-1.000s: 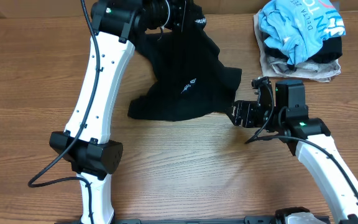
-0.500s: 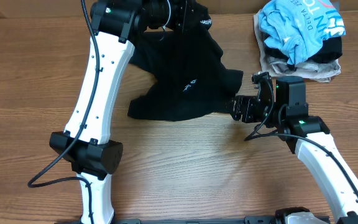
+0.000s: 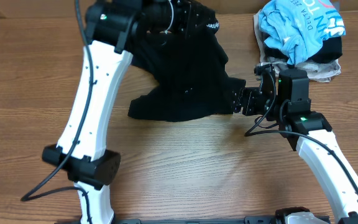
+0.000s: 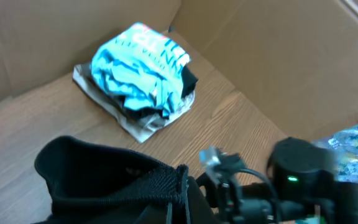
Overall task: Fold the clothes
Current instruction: 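Lift the shirt with the left gripper and drag it toward the table center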
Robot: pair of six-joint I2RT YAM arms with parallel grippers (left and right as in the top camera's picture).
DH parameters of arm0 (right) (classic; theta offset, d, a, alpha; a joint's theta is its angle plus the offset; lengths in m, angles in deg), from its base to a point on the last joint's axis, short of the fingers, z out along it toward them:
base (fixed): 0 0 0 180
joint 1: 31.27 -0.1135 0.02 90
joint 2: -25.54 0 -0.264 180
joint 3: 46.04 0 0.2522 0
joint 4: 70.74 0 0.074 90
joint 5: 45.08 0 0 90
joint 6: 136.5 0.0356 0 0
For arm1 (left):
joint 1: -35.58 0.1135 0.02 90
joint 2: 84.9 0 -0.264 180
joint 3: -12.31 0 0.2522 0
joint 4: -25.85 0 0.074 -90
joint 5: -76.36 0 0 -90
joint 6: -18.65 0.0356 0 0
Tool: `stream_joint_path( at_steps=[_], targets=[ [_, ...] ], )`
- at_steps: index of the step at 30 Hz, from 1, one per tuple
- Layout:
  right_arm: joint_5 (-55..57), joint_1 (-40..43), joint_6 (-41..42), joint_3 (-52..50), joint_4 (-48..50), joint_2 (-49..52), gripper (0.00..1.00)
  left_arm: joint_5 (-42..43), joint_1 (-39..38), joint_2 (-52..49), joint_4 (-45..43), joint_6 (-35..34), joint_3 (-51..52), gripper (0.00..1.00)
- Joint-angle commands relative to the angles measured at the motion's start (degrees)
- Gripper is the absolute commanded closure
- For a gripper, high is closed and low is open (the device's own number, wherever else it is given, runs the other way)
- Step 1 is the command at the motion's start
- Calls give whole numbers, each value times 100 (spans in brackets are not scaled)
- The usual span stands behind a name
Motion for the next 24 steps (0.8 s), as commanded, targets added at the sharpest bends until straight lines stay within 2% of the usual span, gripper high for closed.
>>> stream_joint_path(
  at_steps=[1, 6, 10, 14, 24],
  targets=[
    [232, -26, 278, 157, 37, 245, 25, -22, -35, 564, -22, 20, -219, 96],
    [-52, -26, 553, 157, 153, 610, 25, -262, -37, 675, 81, 35, -219, 96],
    [-575, -28, 645, 157, 321, 758, 32, -365, -37, 673, 184, 66, -214, 96],
    [-857, -26, 678, 157, 603, 756, 35, -496, -39, 673, 225, 125, -214, 96],
    [-1080, -28, 695, 157, 999, 769, 34, -501, -39, 673, 271, 144, -214, 96]
  ],
)
